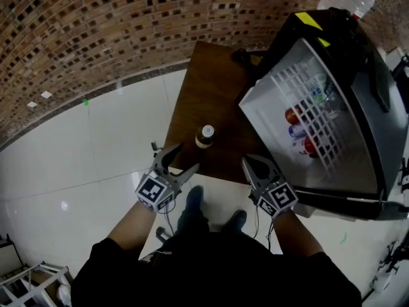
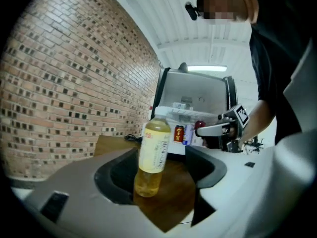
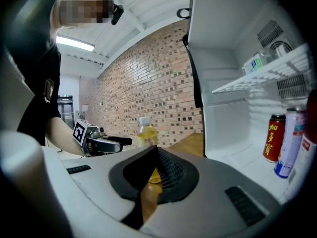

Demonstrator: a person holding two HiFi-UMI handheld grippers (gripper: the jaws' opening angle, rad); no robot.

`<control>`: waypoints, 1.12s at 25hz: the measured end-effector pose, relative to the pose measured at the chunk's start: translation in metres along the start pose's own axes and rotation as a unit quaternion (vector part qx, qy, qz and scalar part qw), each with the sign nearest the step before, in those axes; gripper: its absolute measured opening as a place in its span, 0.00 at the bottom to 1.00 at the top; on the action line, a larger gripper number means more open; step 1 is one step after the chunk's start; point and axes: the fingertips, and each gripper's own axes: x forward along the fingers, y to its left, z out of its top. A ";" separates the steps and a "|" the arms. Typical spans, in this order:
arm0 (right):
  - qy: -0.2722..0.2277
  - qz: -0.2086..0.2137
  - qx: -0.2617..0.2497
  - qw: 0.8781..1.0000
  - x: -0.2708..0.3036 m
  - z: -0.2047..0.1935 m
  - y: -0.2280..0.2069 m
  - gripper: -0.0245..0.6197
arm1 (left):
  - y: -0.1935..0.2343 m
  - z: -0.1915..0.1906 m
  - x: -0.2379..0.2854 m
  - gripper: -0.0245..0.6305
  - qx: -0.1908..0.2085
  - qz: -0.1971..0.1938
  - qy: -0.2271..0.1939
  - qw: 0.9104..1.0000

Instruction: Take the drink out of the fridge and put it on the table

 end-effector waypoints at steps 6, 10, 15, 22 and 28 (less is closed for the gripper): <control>-0.017 0.096 0.010 0.995 -0.087 0.046 0.068 0.04 | -0.132 0.042 -0.027 0.12 -0.086 -0.116 -0.002 0.989; -0.041 0.076 0.003 0.996 -0.175 0.083 0.076 0.04 | -0.197 0.092 0.007 0.04 -0.117 -0.175 0.002 0.978; -0.055 -0.024 0.021 0.998 -0.290 0.100 0.050 0.04 | -0.277 0.126 0.042 0.04 -0.040 -0.232 0.060 0.970; -0.062 -0.117 0.036 0.990 -0.407 0.097 0.017 0.04 | -0.364 0.151 0.077 0.04 0.006 -0.285 0.077 0.955; -0.079 -0.133 0.032 0.987 -0.447 0.100 0.018 0.04 | -0.392 0.174 0.086 0.04 -0.013 -0.304 0.058 0.951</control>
